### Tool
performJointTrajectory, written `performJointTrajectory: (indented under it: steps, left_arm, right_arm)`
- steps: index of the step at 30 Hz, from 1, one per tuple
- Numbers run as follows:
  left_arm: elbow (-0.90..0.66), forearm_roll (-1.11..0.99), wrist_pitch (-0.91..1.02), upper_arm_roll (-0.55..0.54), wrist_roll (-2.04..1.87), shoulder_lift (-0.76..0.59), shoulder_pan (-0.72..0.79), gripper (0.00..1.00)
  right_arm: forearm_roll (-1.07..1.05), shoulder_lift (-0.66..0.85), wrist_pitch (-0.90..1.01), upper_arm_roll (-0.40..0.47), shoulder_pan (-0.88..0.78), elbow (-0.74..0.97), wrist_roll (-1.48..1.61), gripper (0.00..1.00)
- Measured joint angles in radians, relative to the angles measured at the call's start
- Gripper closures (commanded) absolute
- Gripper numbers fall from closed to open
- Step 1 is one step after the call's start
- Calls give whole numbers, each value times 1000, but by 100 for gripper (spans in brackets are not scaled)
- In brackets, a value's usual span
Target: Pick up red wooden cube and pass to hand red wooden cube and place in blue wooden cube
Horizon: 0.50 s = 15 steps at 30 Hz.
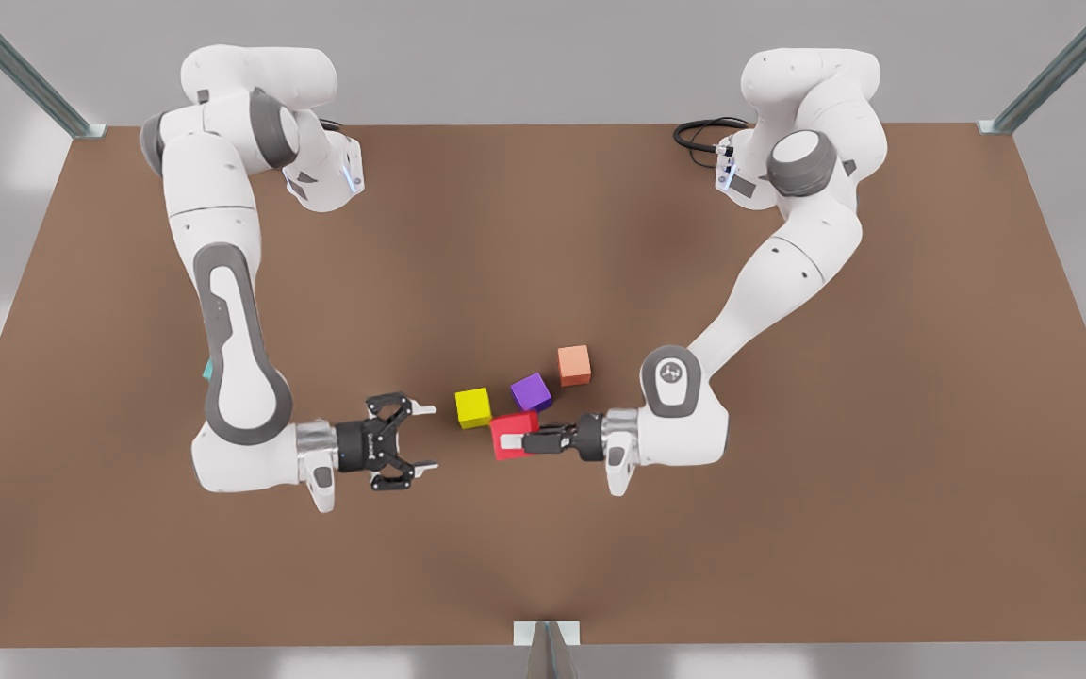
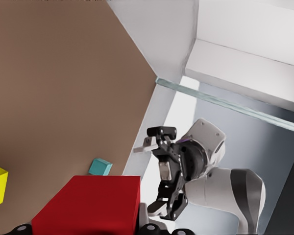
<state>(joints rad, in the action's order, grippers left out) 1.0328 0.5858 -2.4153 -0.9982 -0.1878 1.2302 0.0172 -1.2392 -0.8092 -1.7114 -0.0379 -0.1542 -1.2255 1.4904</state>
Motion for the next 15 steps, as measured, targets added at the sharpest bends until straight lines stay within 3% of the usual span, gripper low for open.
performJointTrajectory:
  steps: [15]
  left_arm:
    - [26, 245, -14, -1, 259, 11, 6, 38]
  right_arm:
    - [-149, -29, -124, 0, -66, 6, 346, 0]
